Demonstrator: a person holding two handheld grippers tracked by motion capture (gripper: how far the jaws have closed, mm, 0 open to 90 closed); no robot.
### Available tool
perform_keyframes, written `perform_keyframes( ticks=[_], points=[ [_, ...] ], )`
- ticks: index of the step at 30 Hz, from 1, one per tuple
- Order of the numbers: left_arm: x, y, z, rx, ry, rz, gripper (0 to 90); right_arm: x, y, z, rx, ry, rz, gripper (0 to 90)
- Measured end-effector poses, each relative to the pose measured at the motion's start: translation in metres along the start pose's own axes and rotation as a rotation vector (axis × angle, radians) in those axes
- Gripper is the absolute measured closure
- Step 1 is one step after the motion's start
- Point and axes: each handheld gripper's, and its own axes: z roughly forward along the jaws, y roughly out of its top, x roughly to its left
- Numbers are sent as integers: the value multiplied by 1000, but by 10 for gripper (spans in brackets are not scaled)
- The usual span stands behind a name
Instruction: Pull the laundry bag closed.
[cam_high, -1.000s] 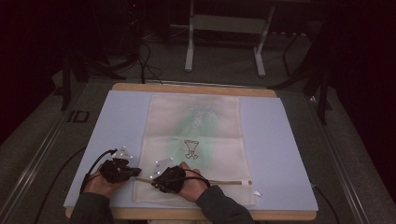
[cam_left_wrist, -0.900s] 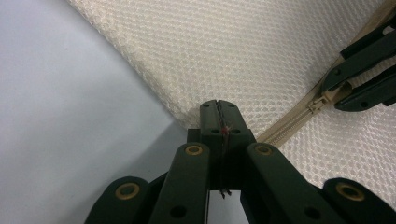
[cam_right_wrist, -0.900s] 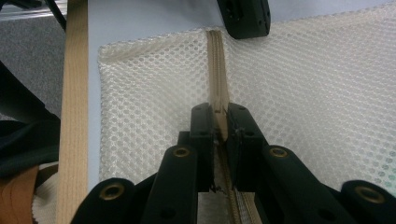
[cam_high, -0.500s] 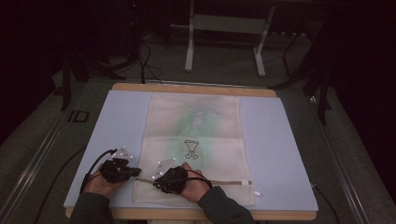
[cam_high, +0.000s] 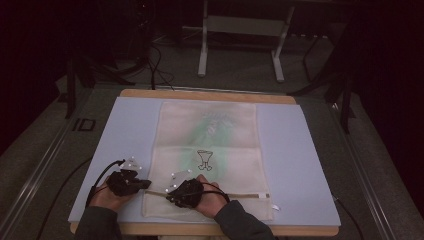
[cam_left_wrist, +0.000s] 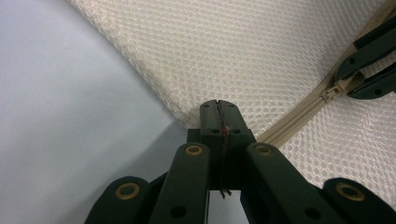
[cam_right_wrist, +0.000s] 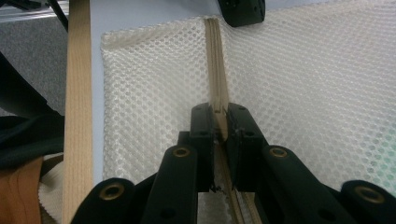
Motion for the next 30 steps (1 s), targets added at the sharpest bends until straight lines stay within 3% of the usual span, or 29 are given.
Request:
perform_keyframes(
  ticks=[30],
  points=[
    [1,0,0,-1,-5,-6,899,-1,-11,-10,13,3,7,822]
  ],
)
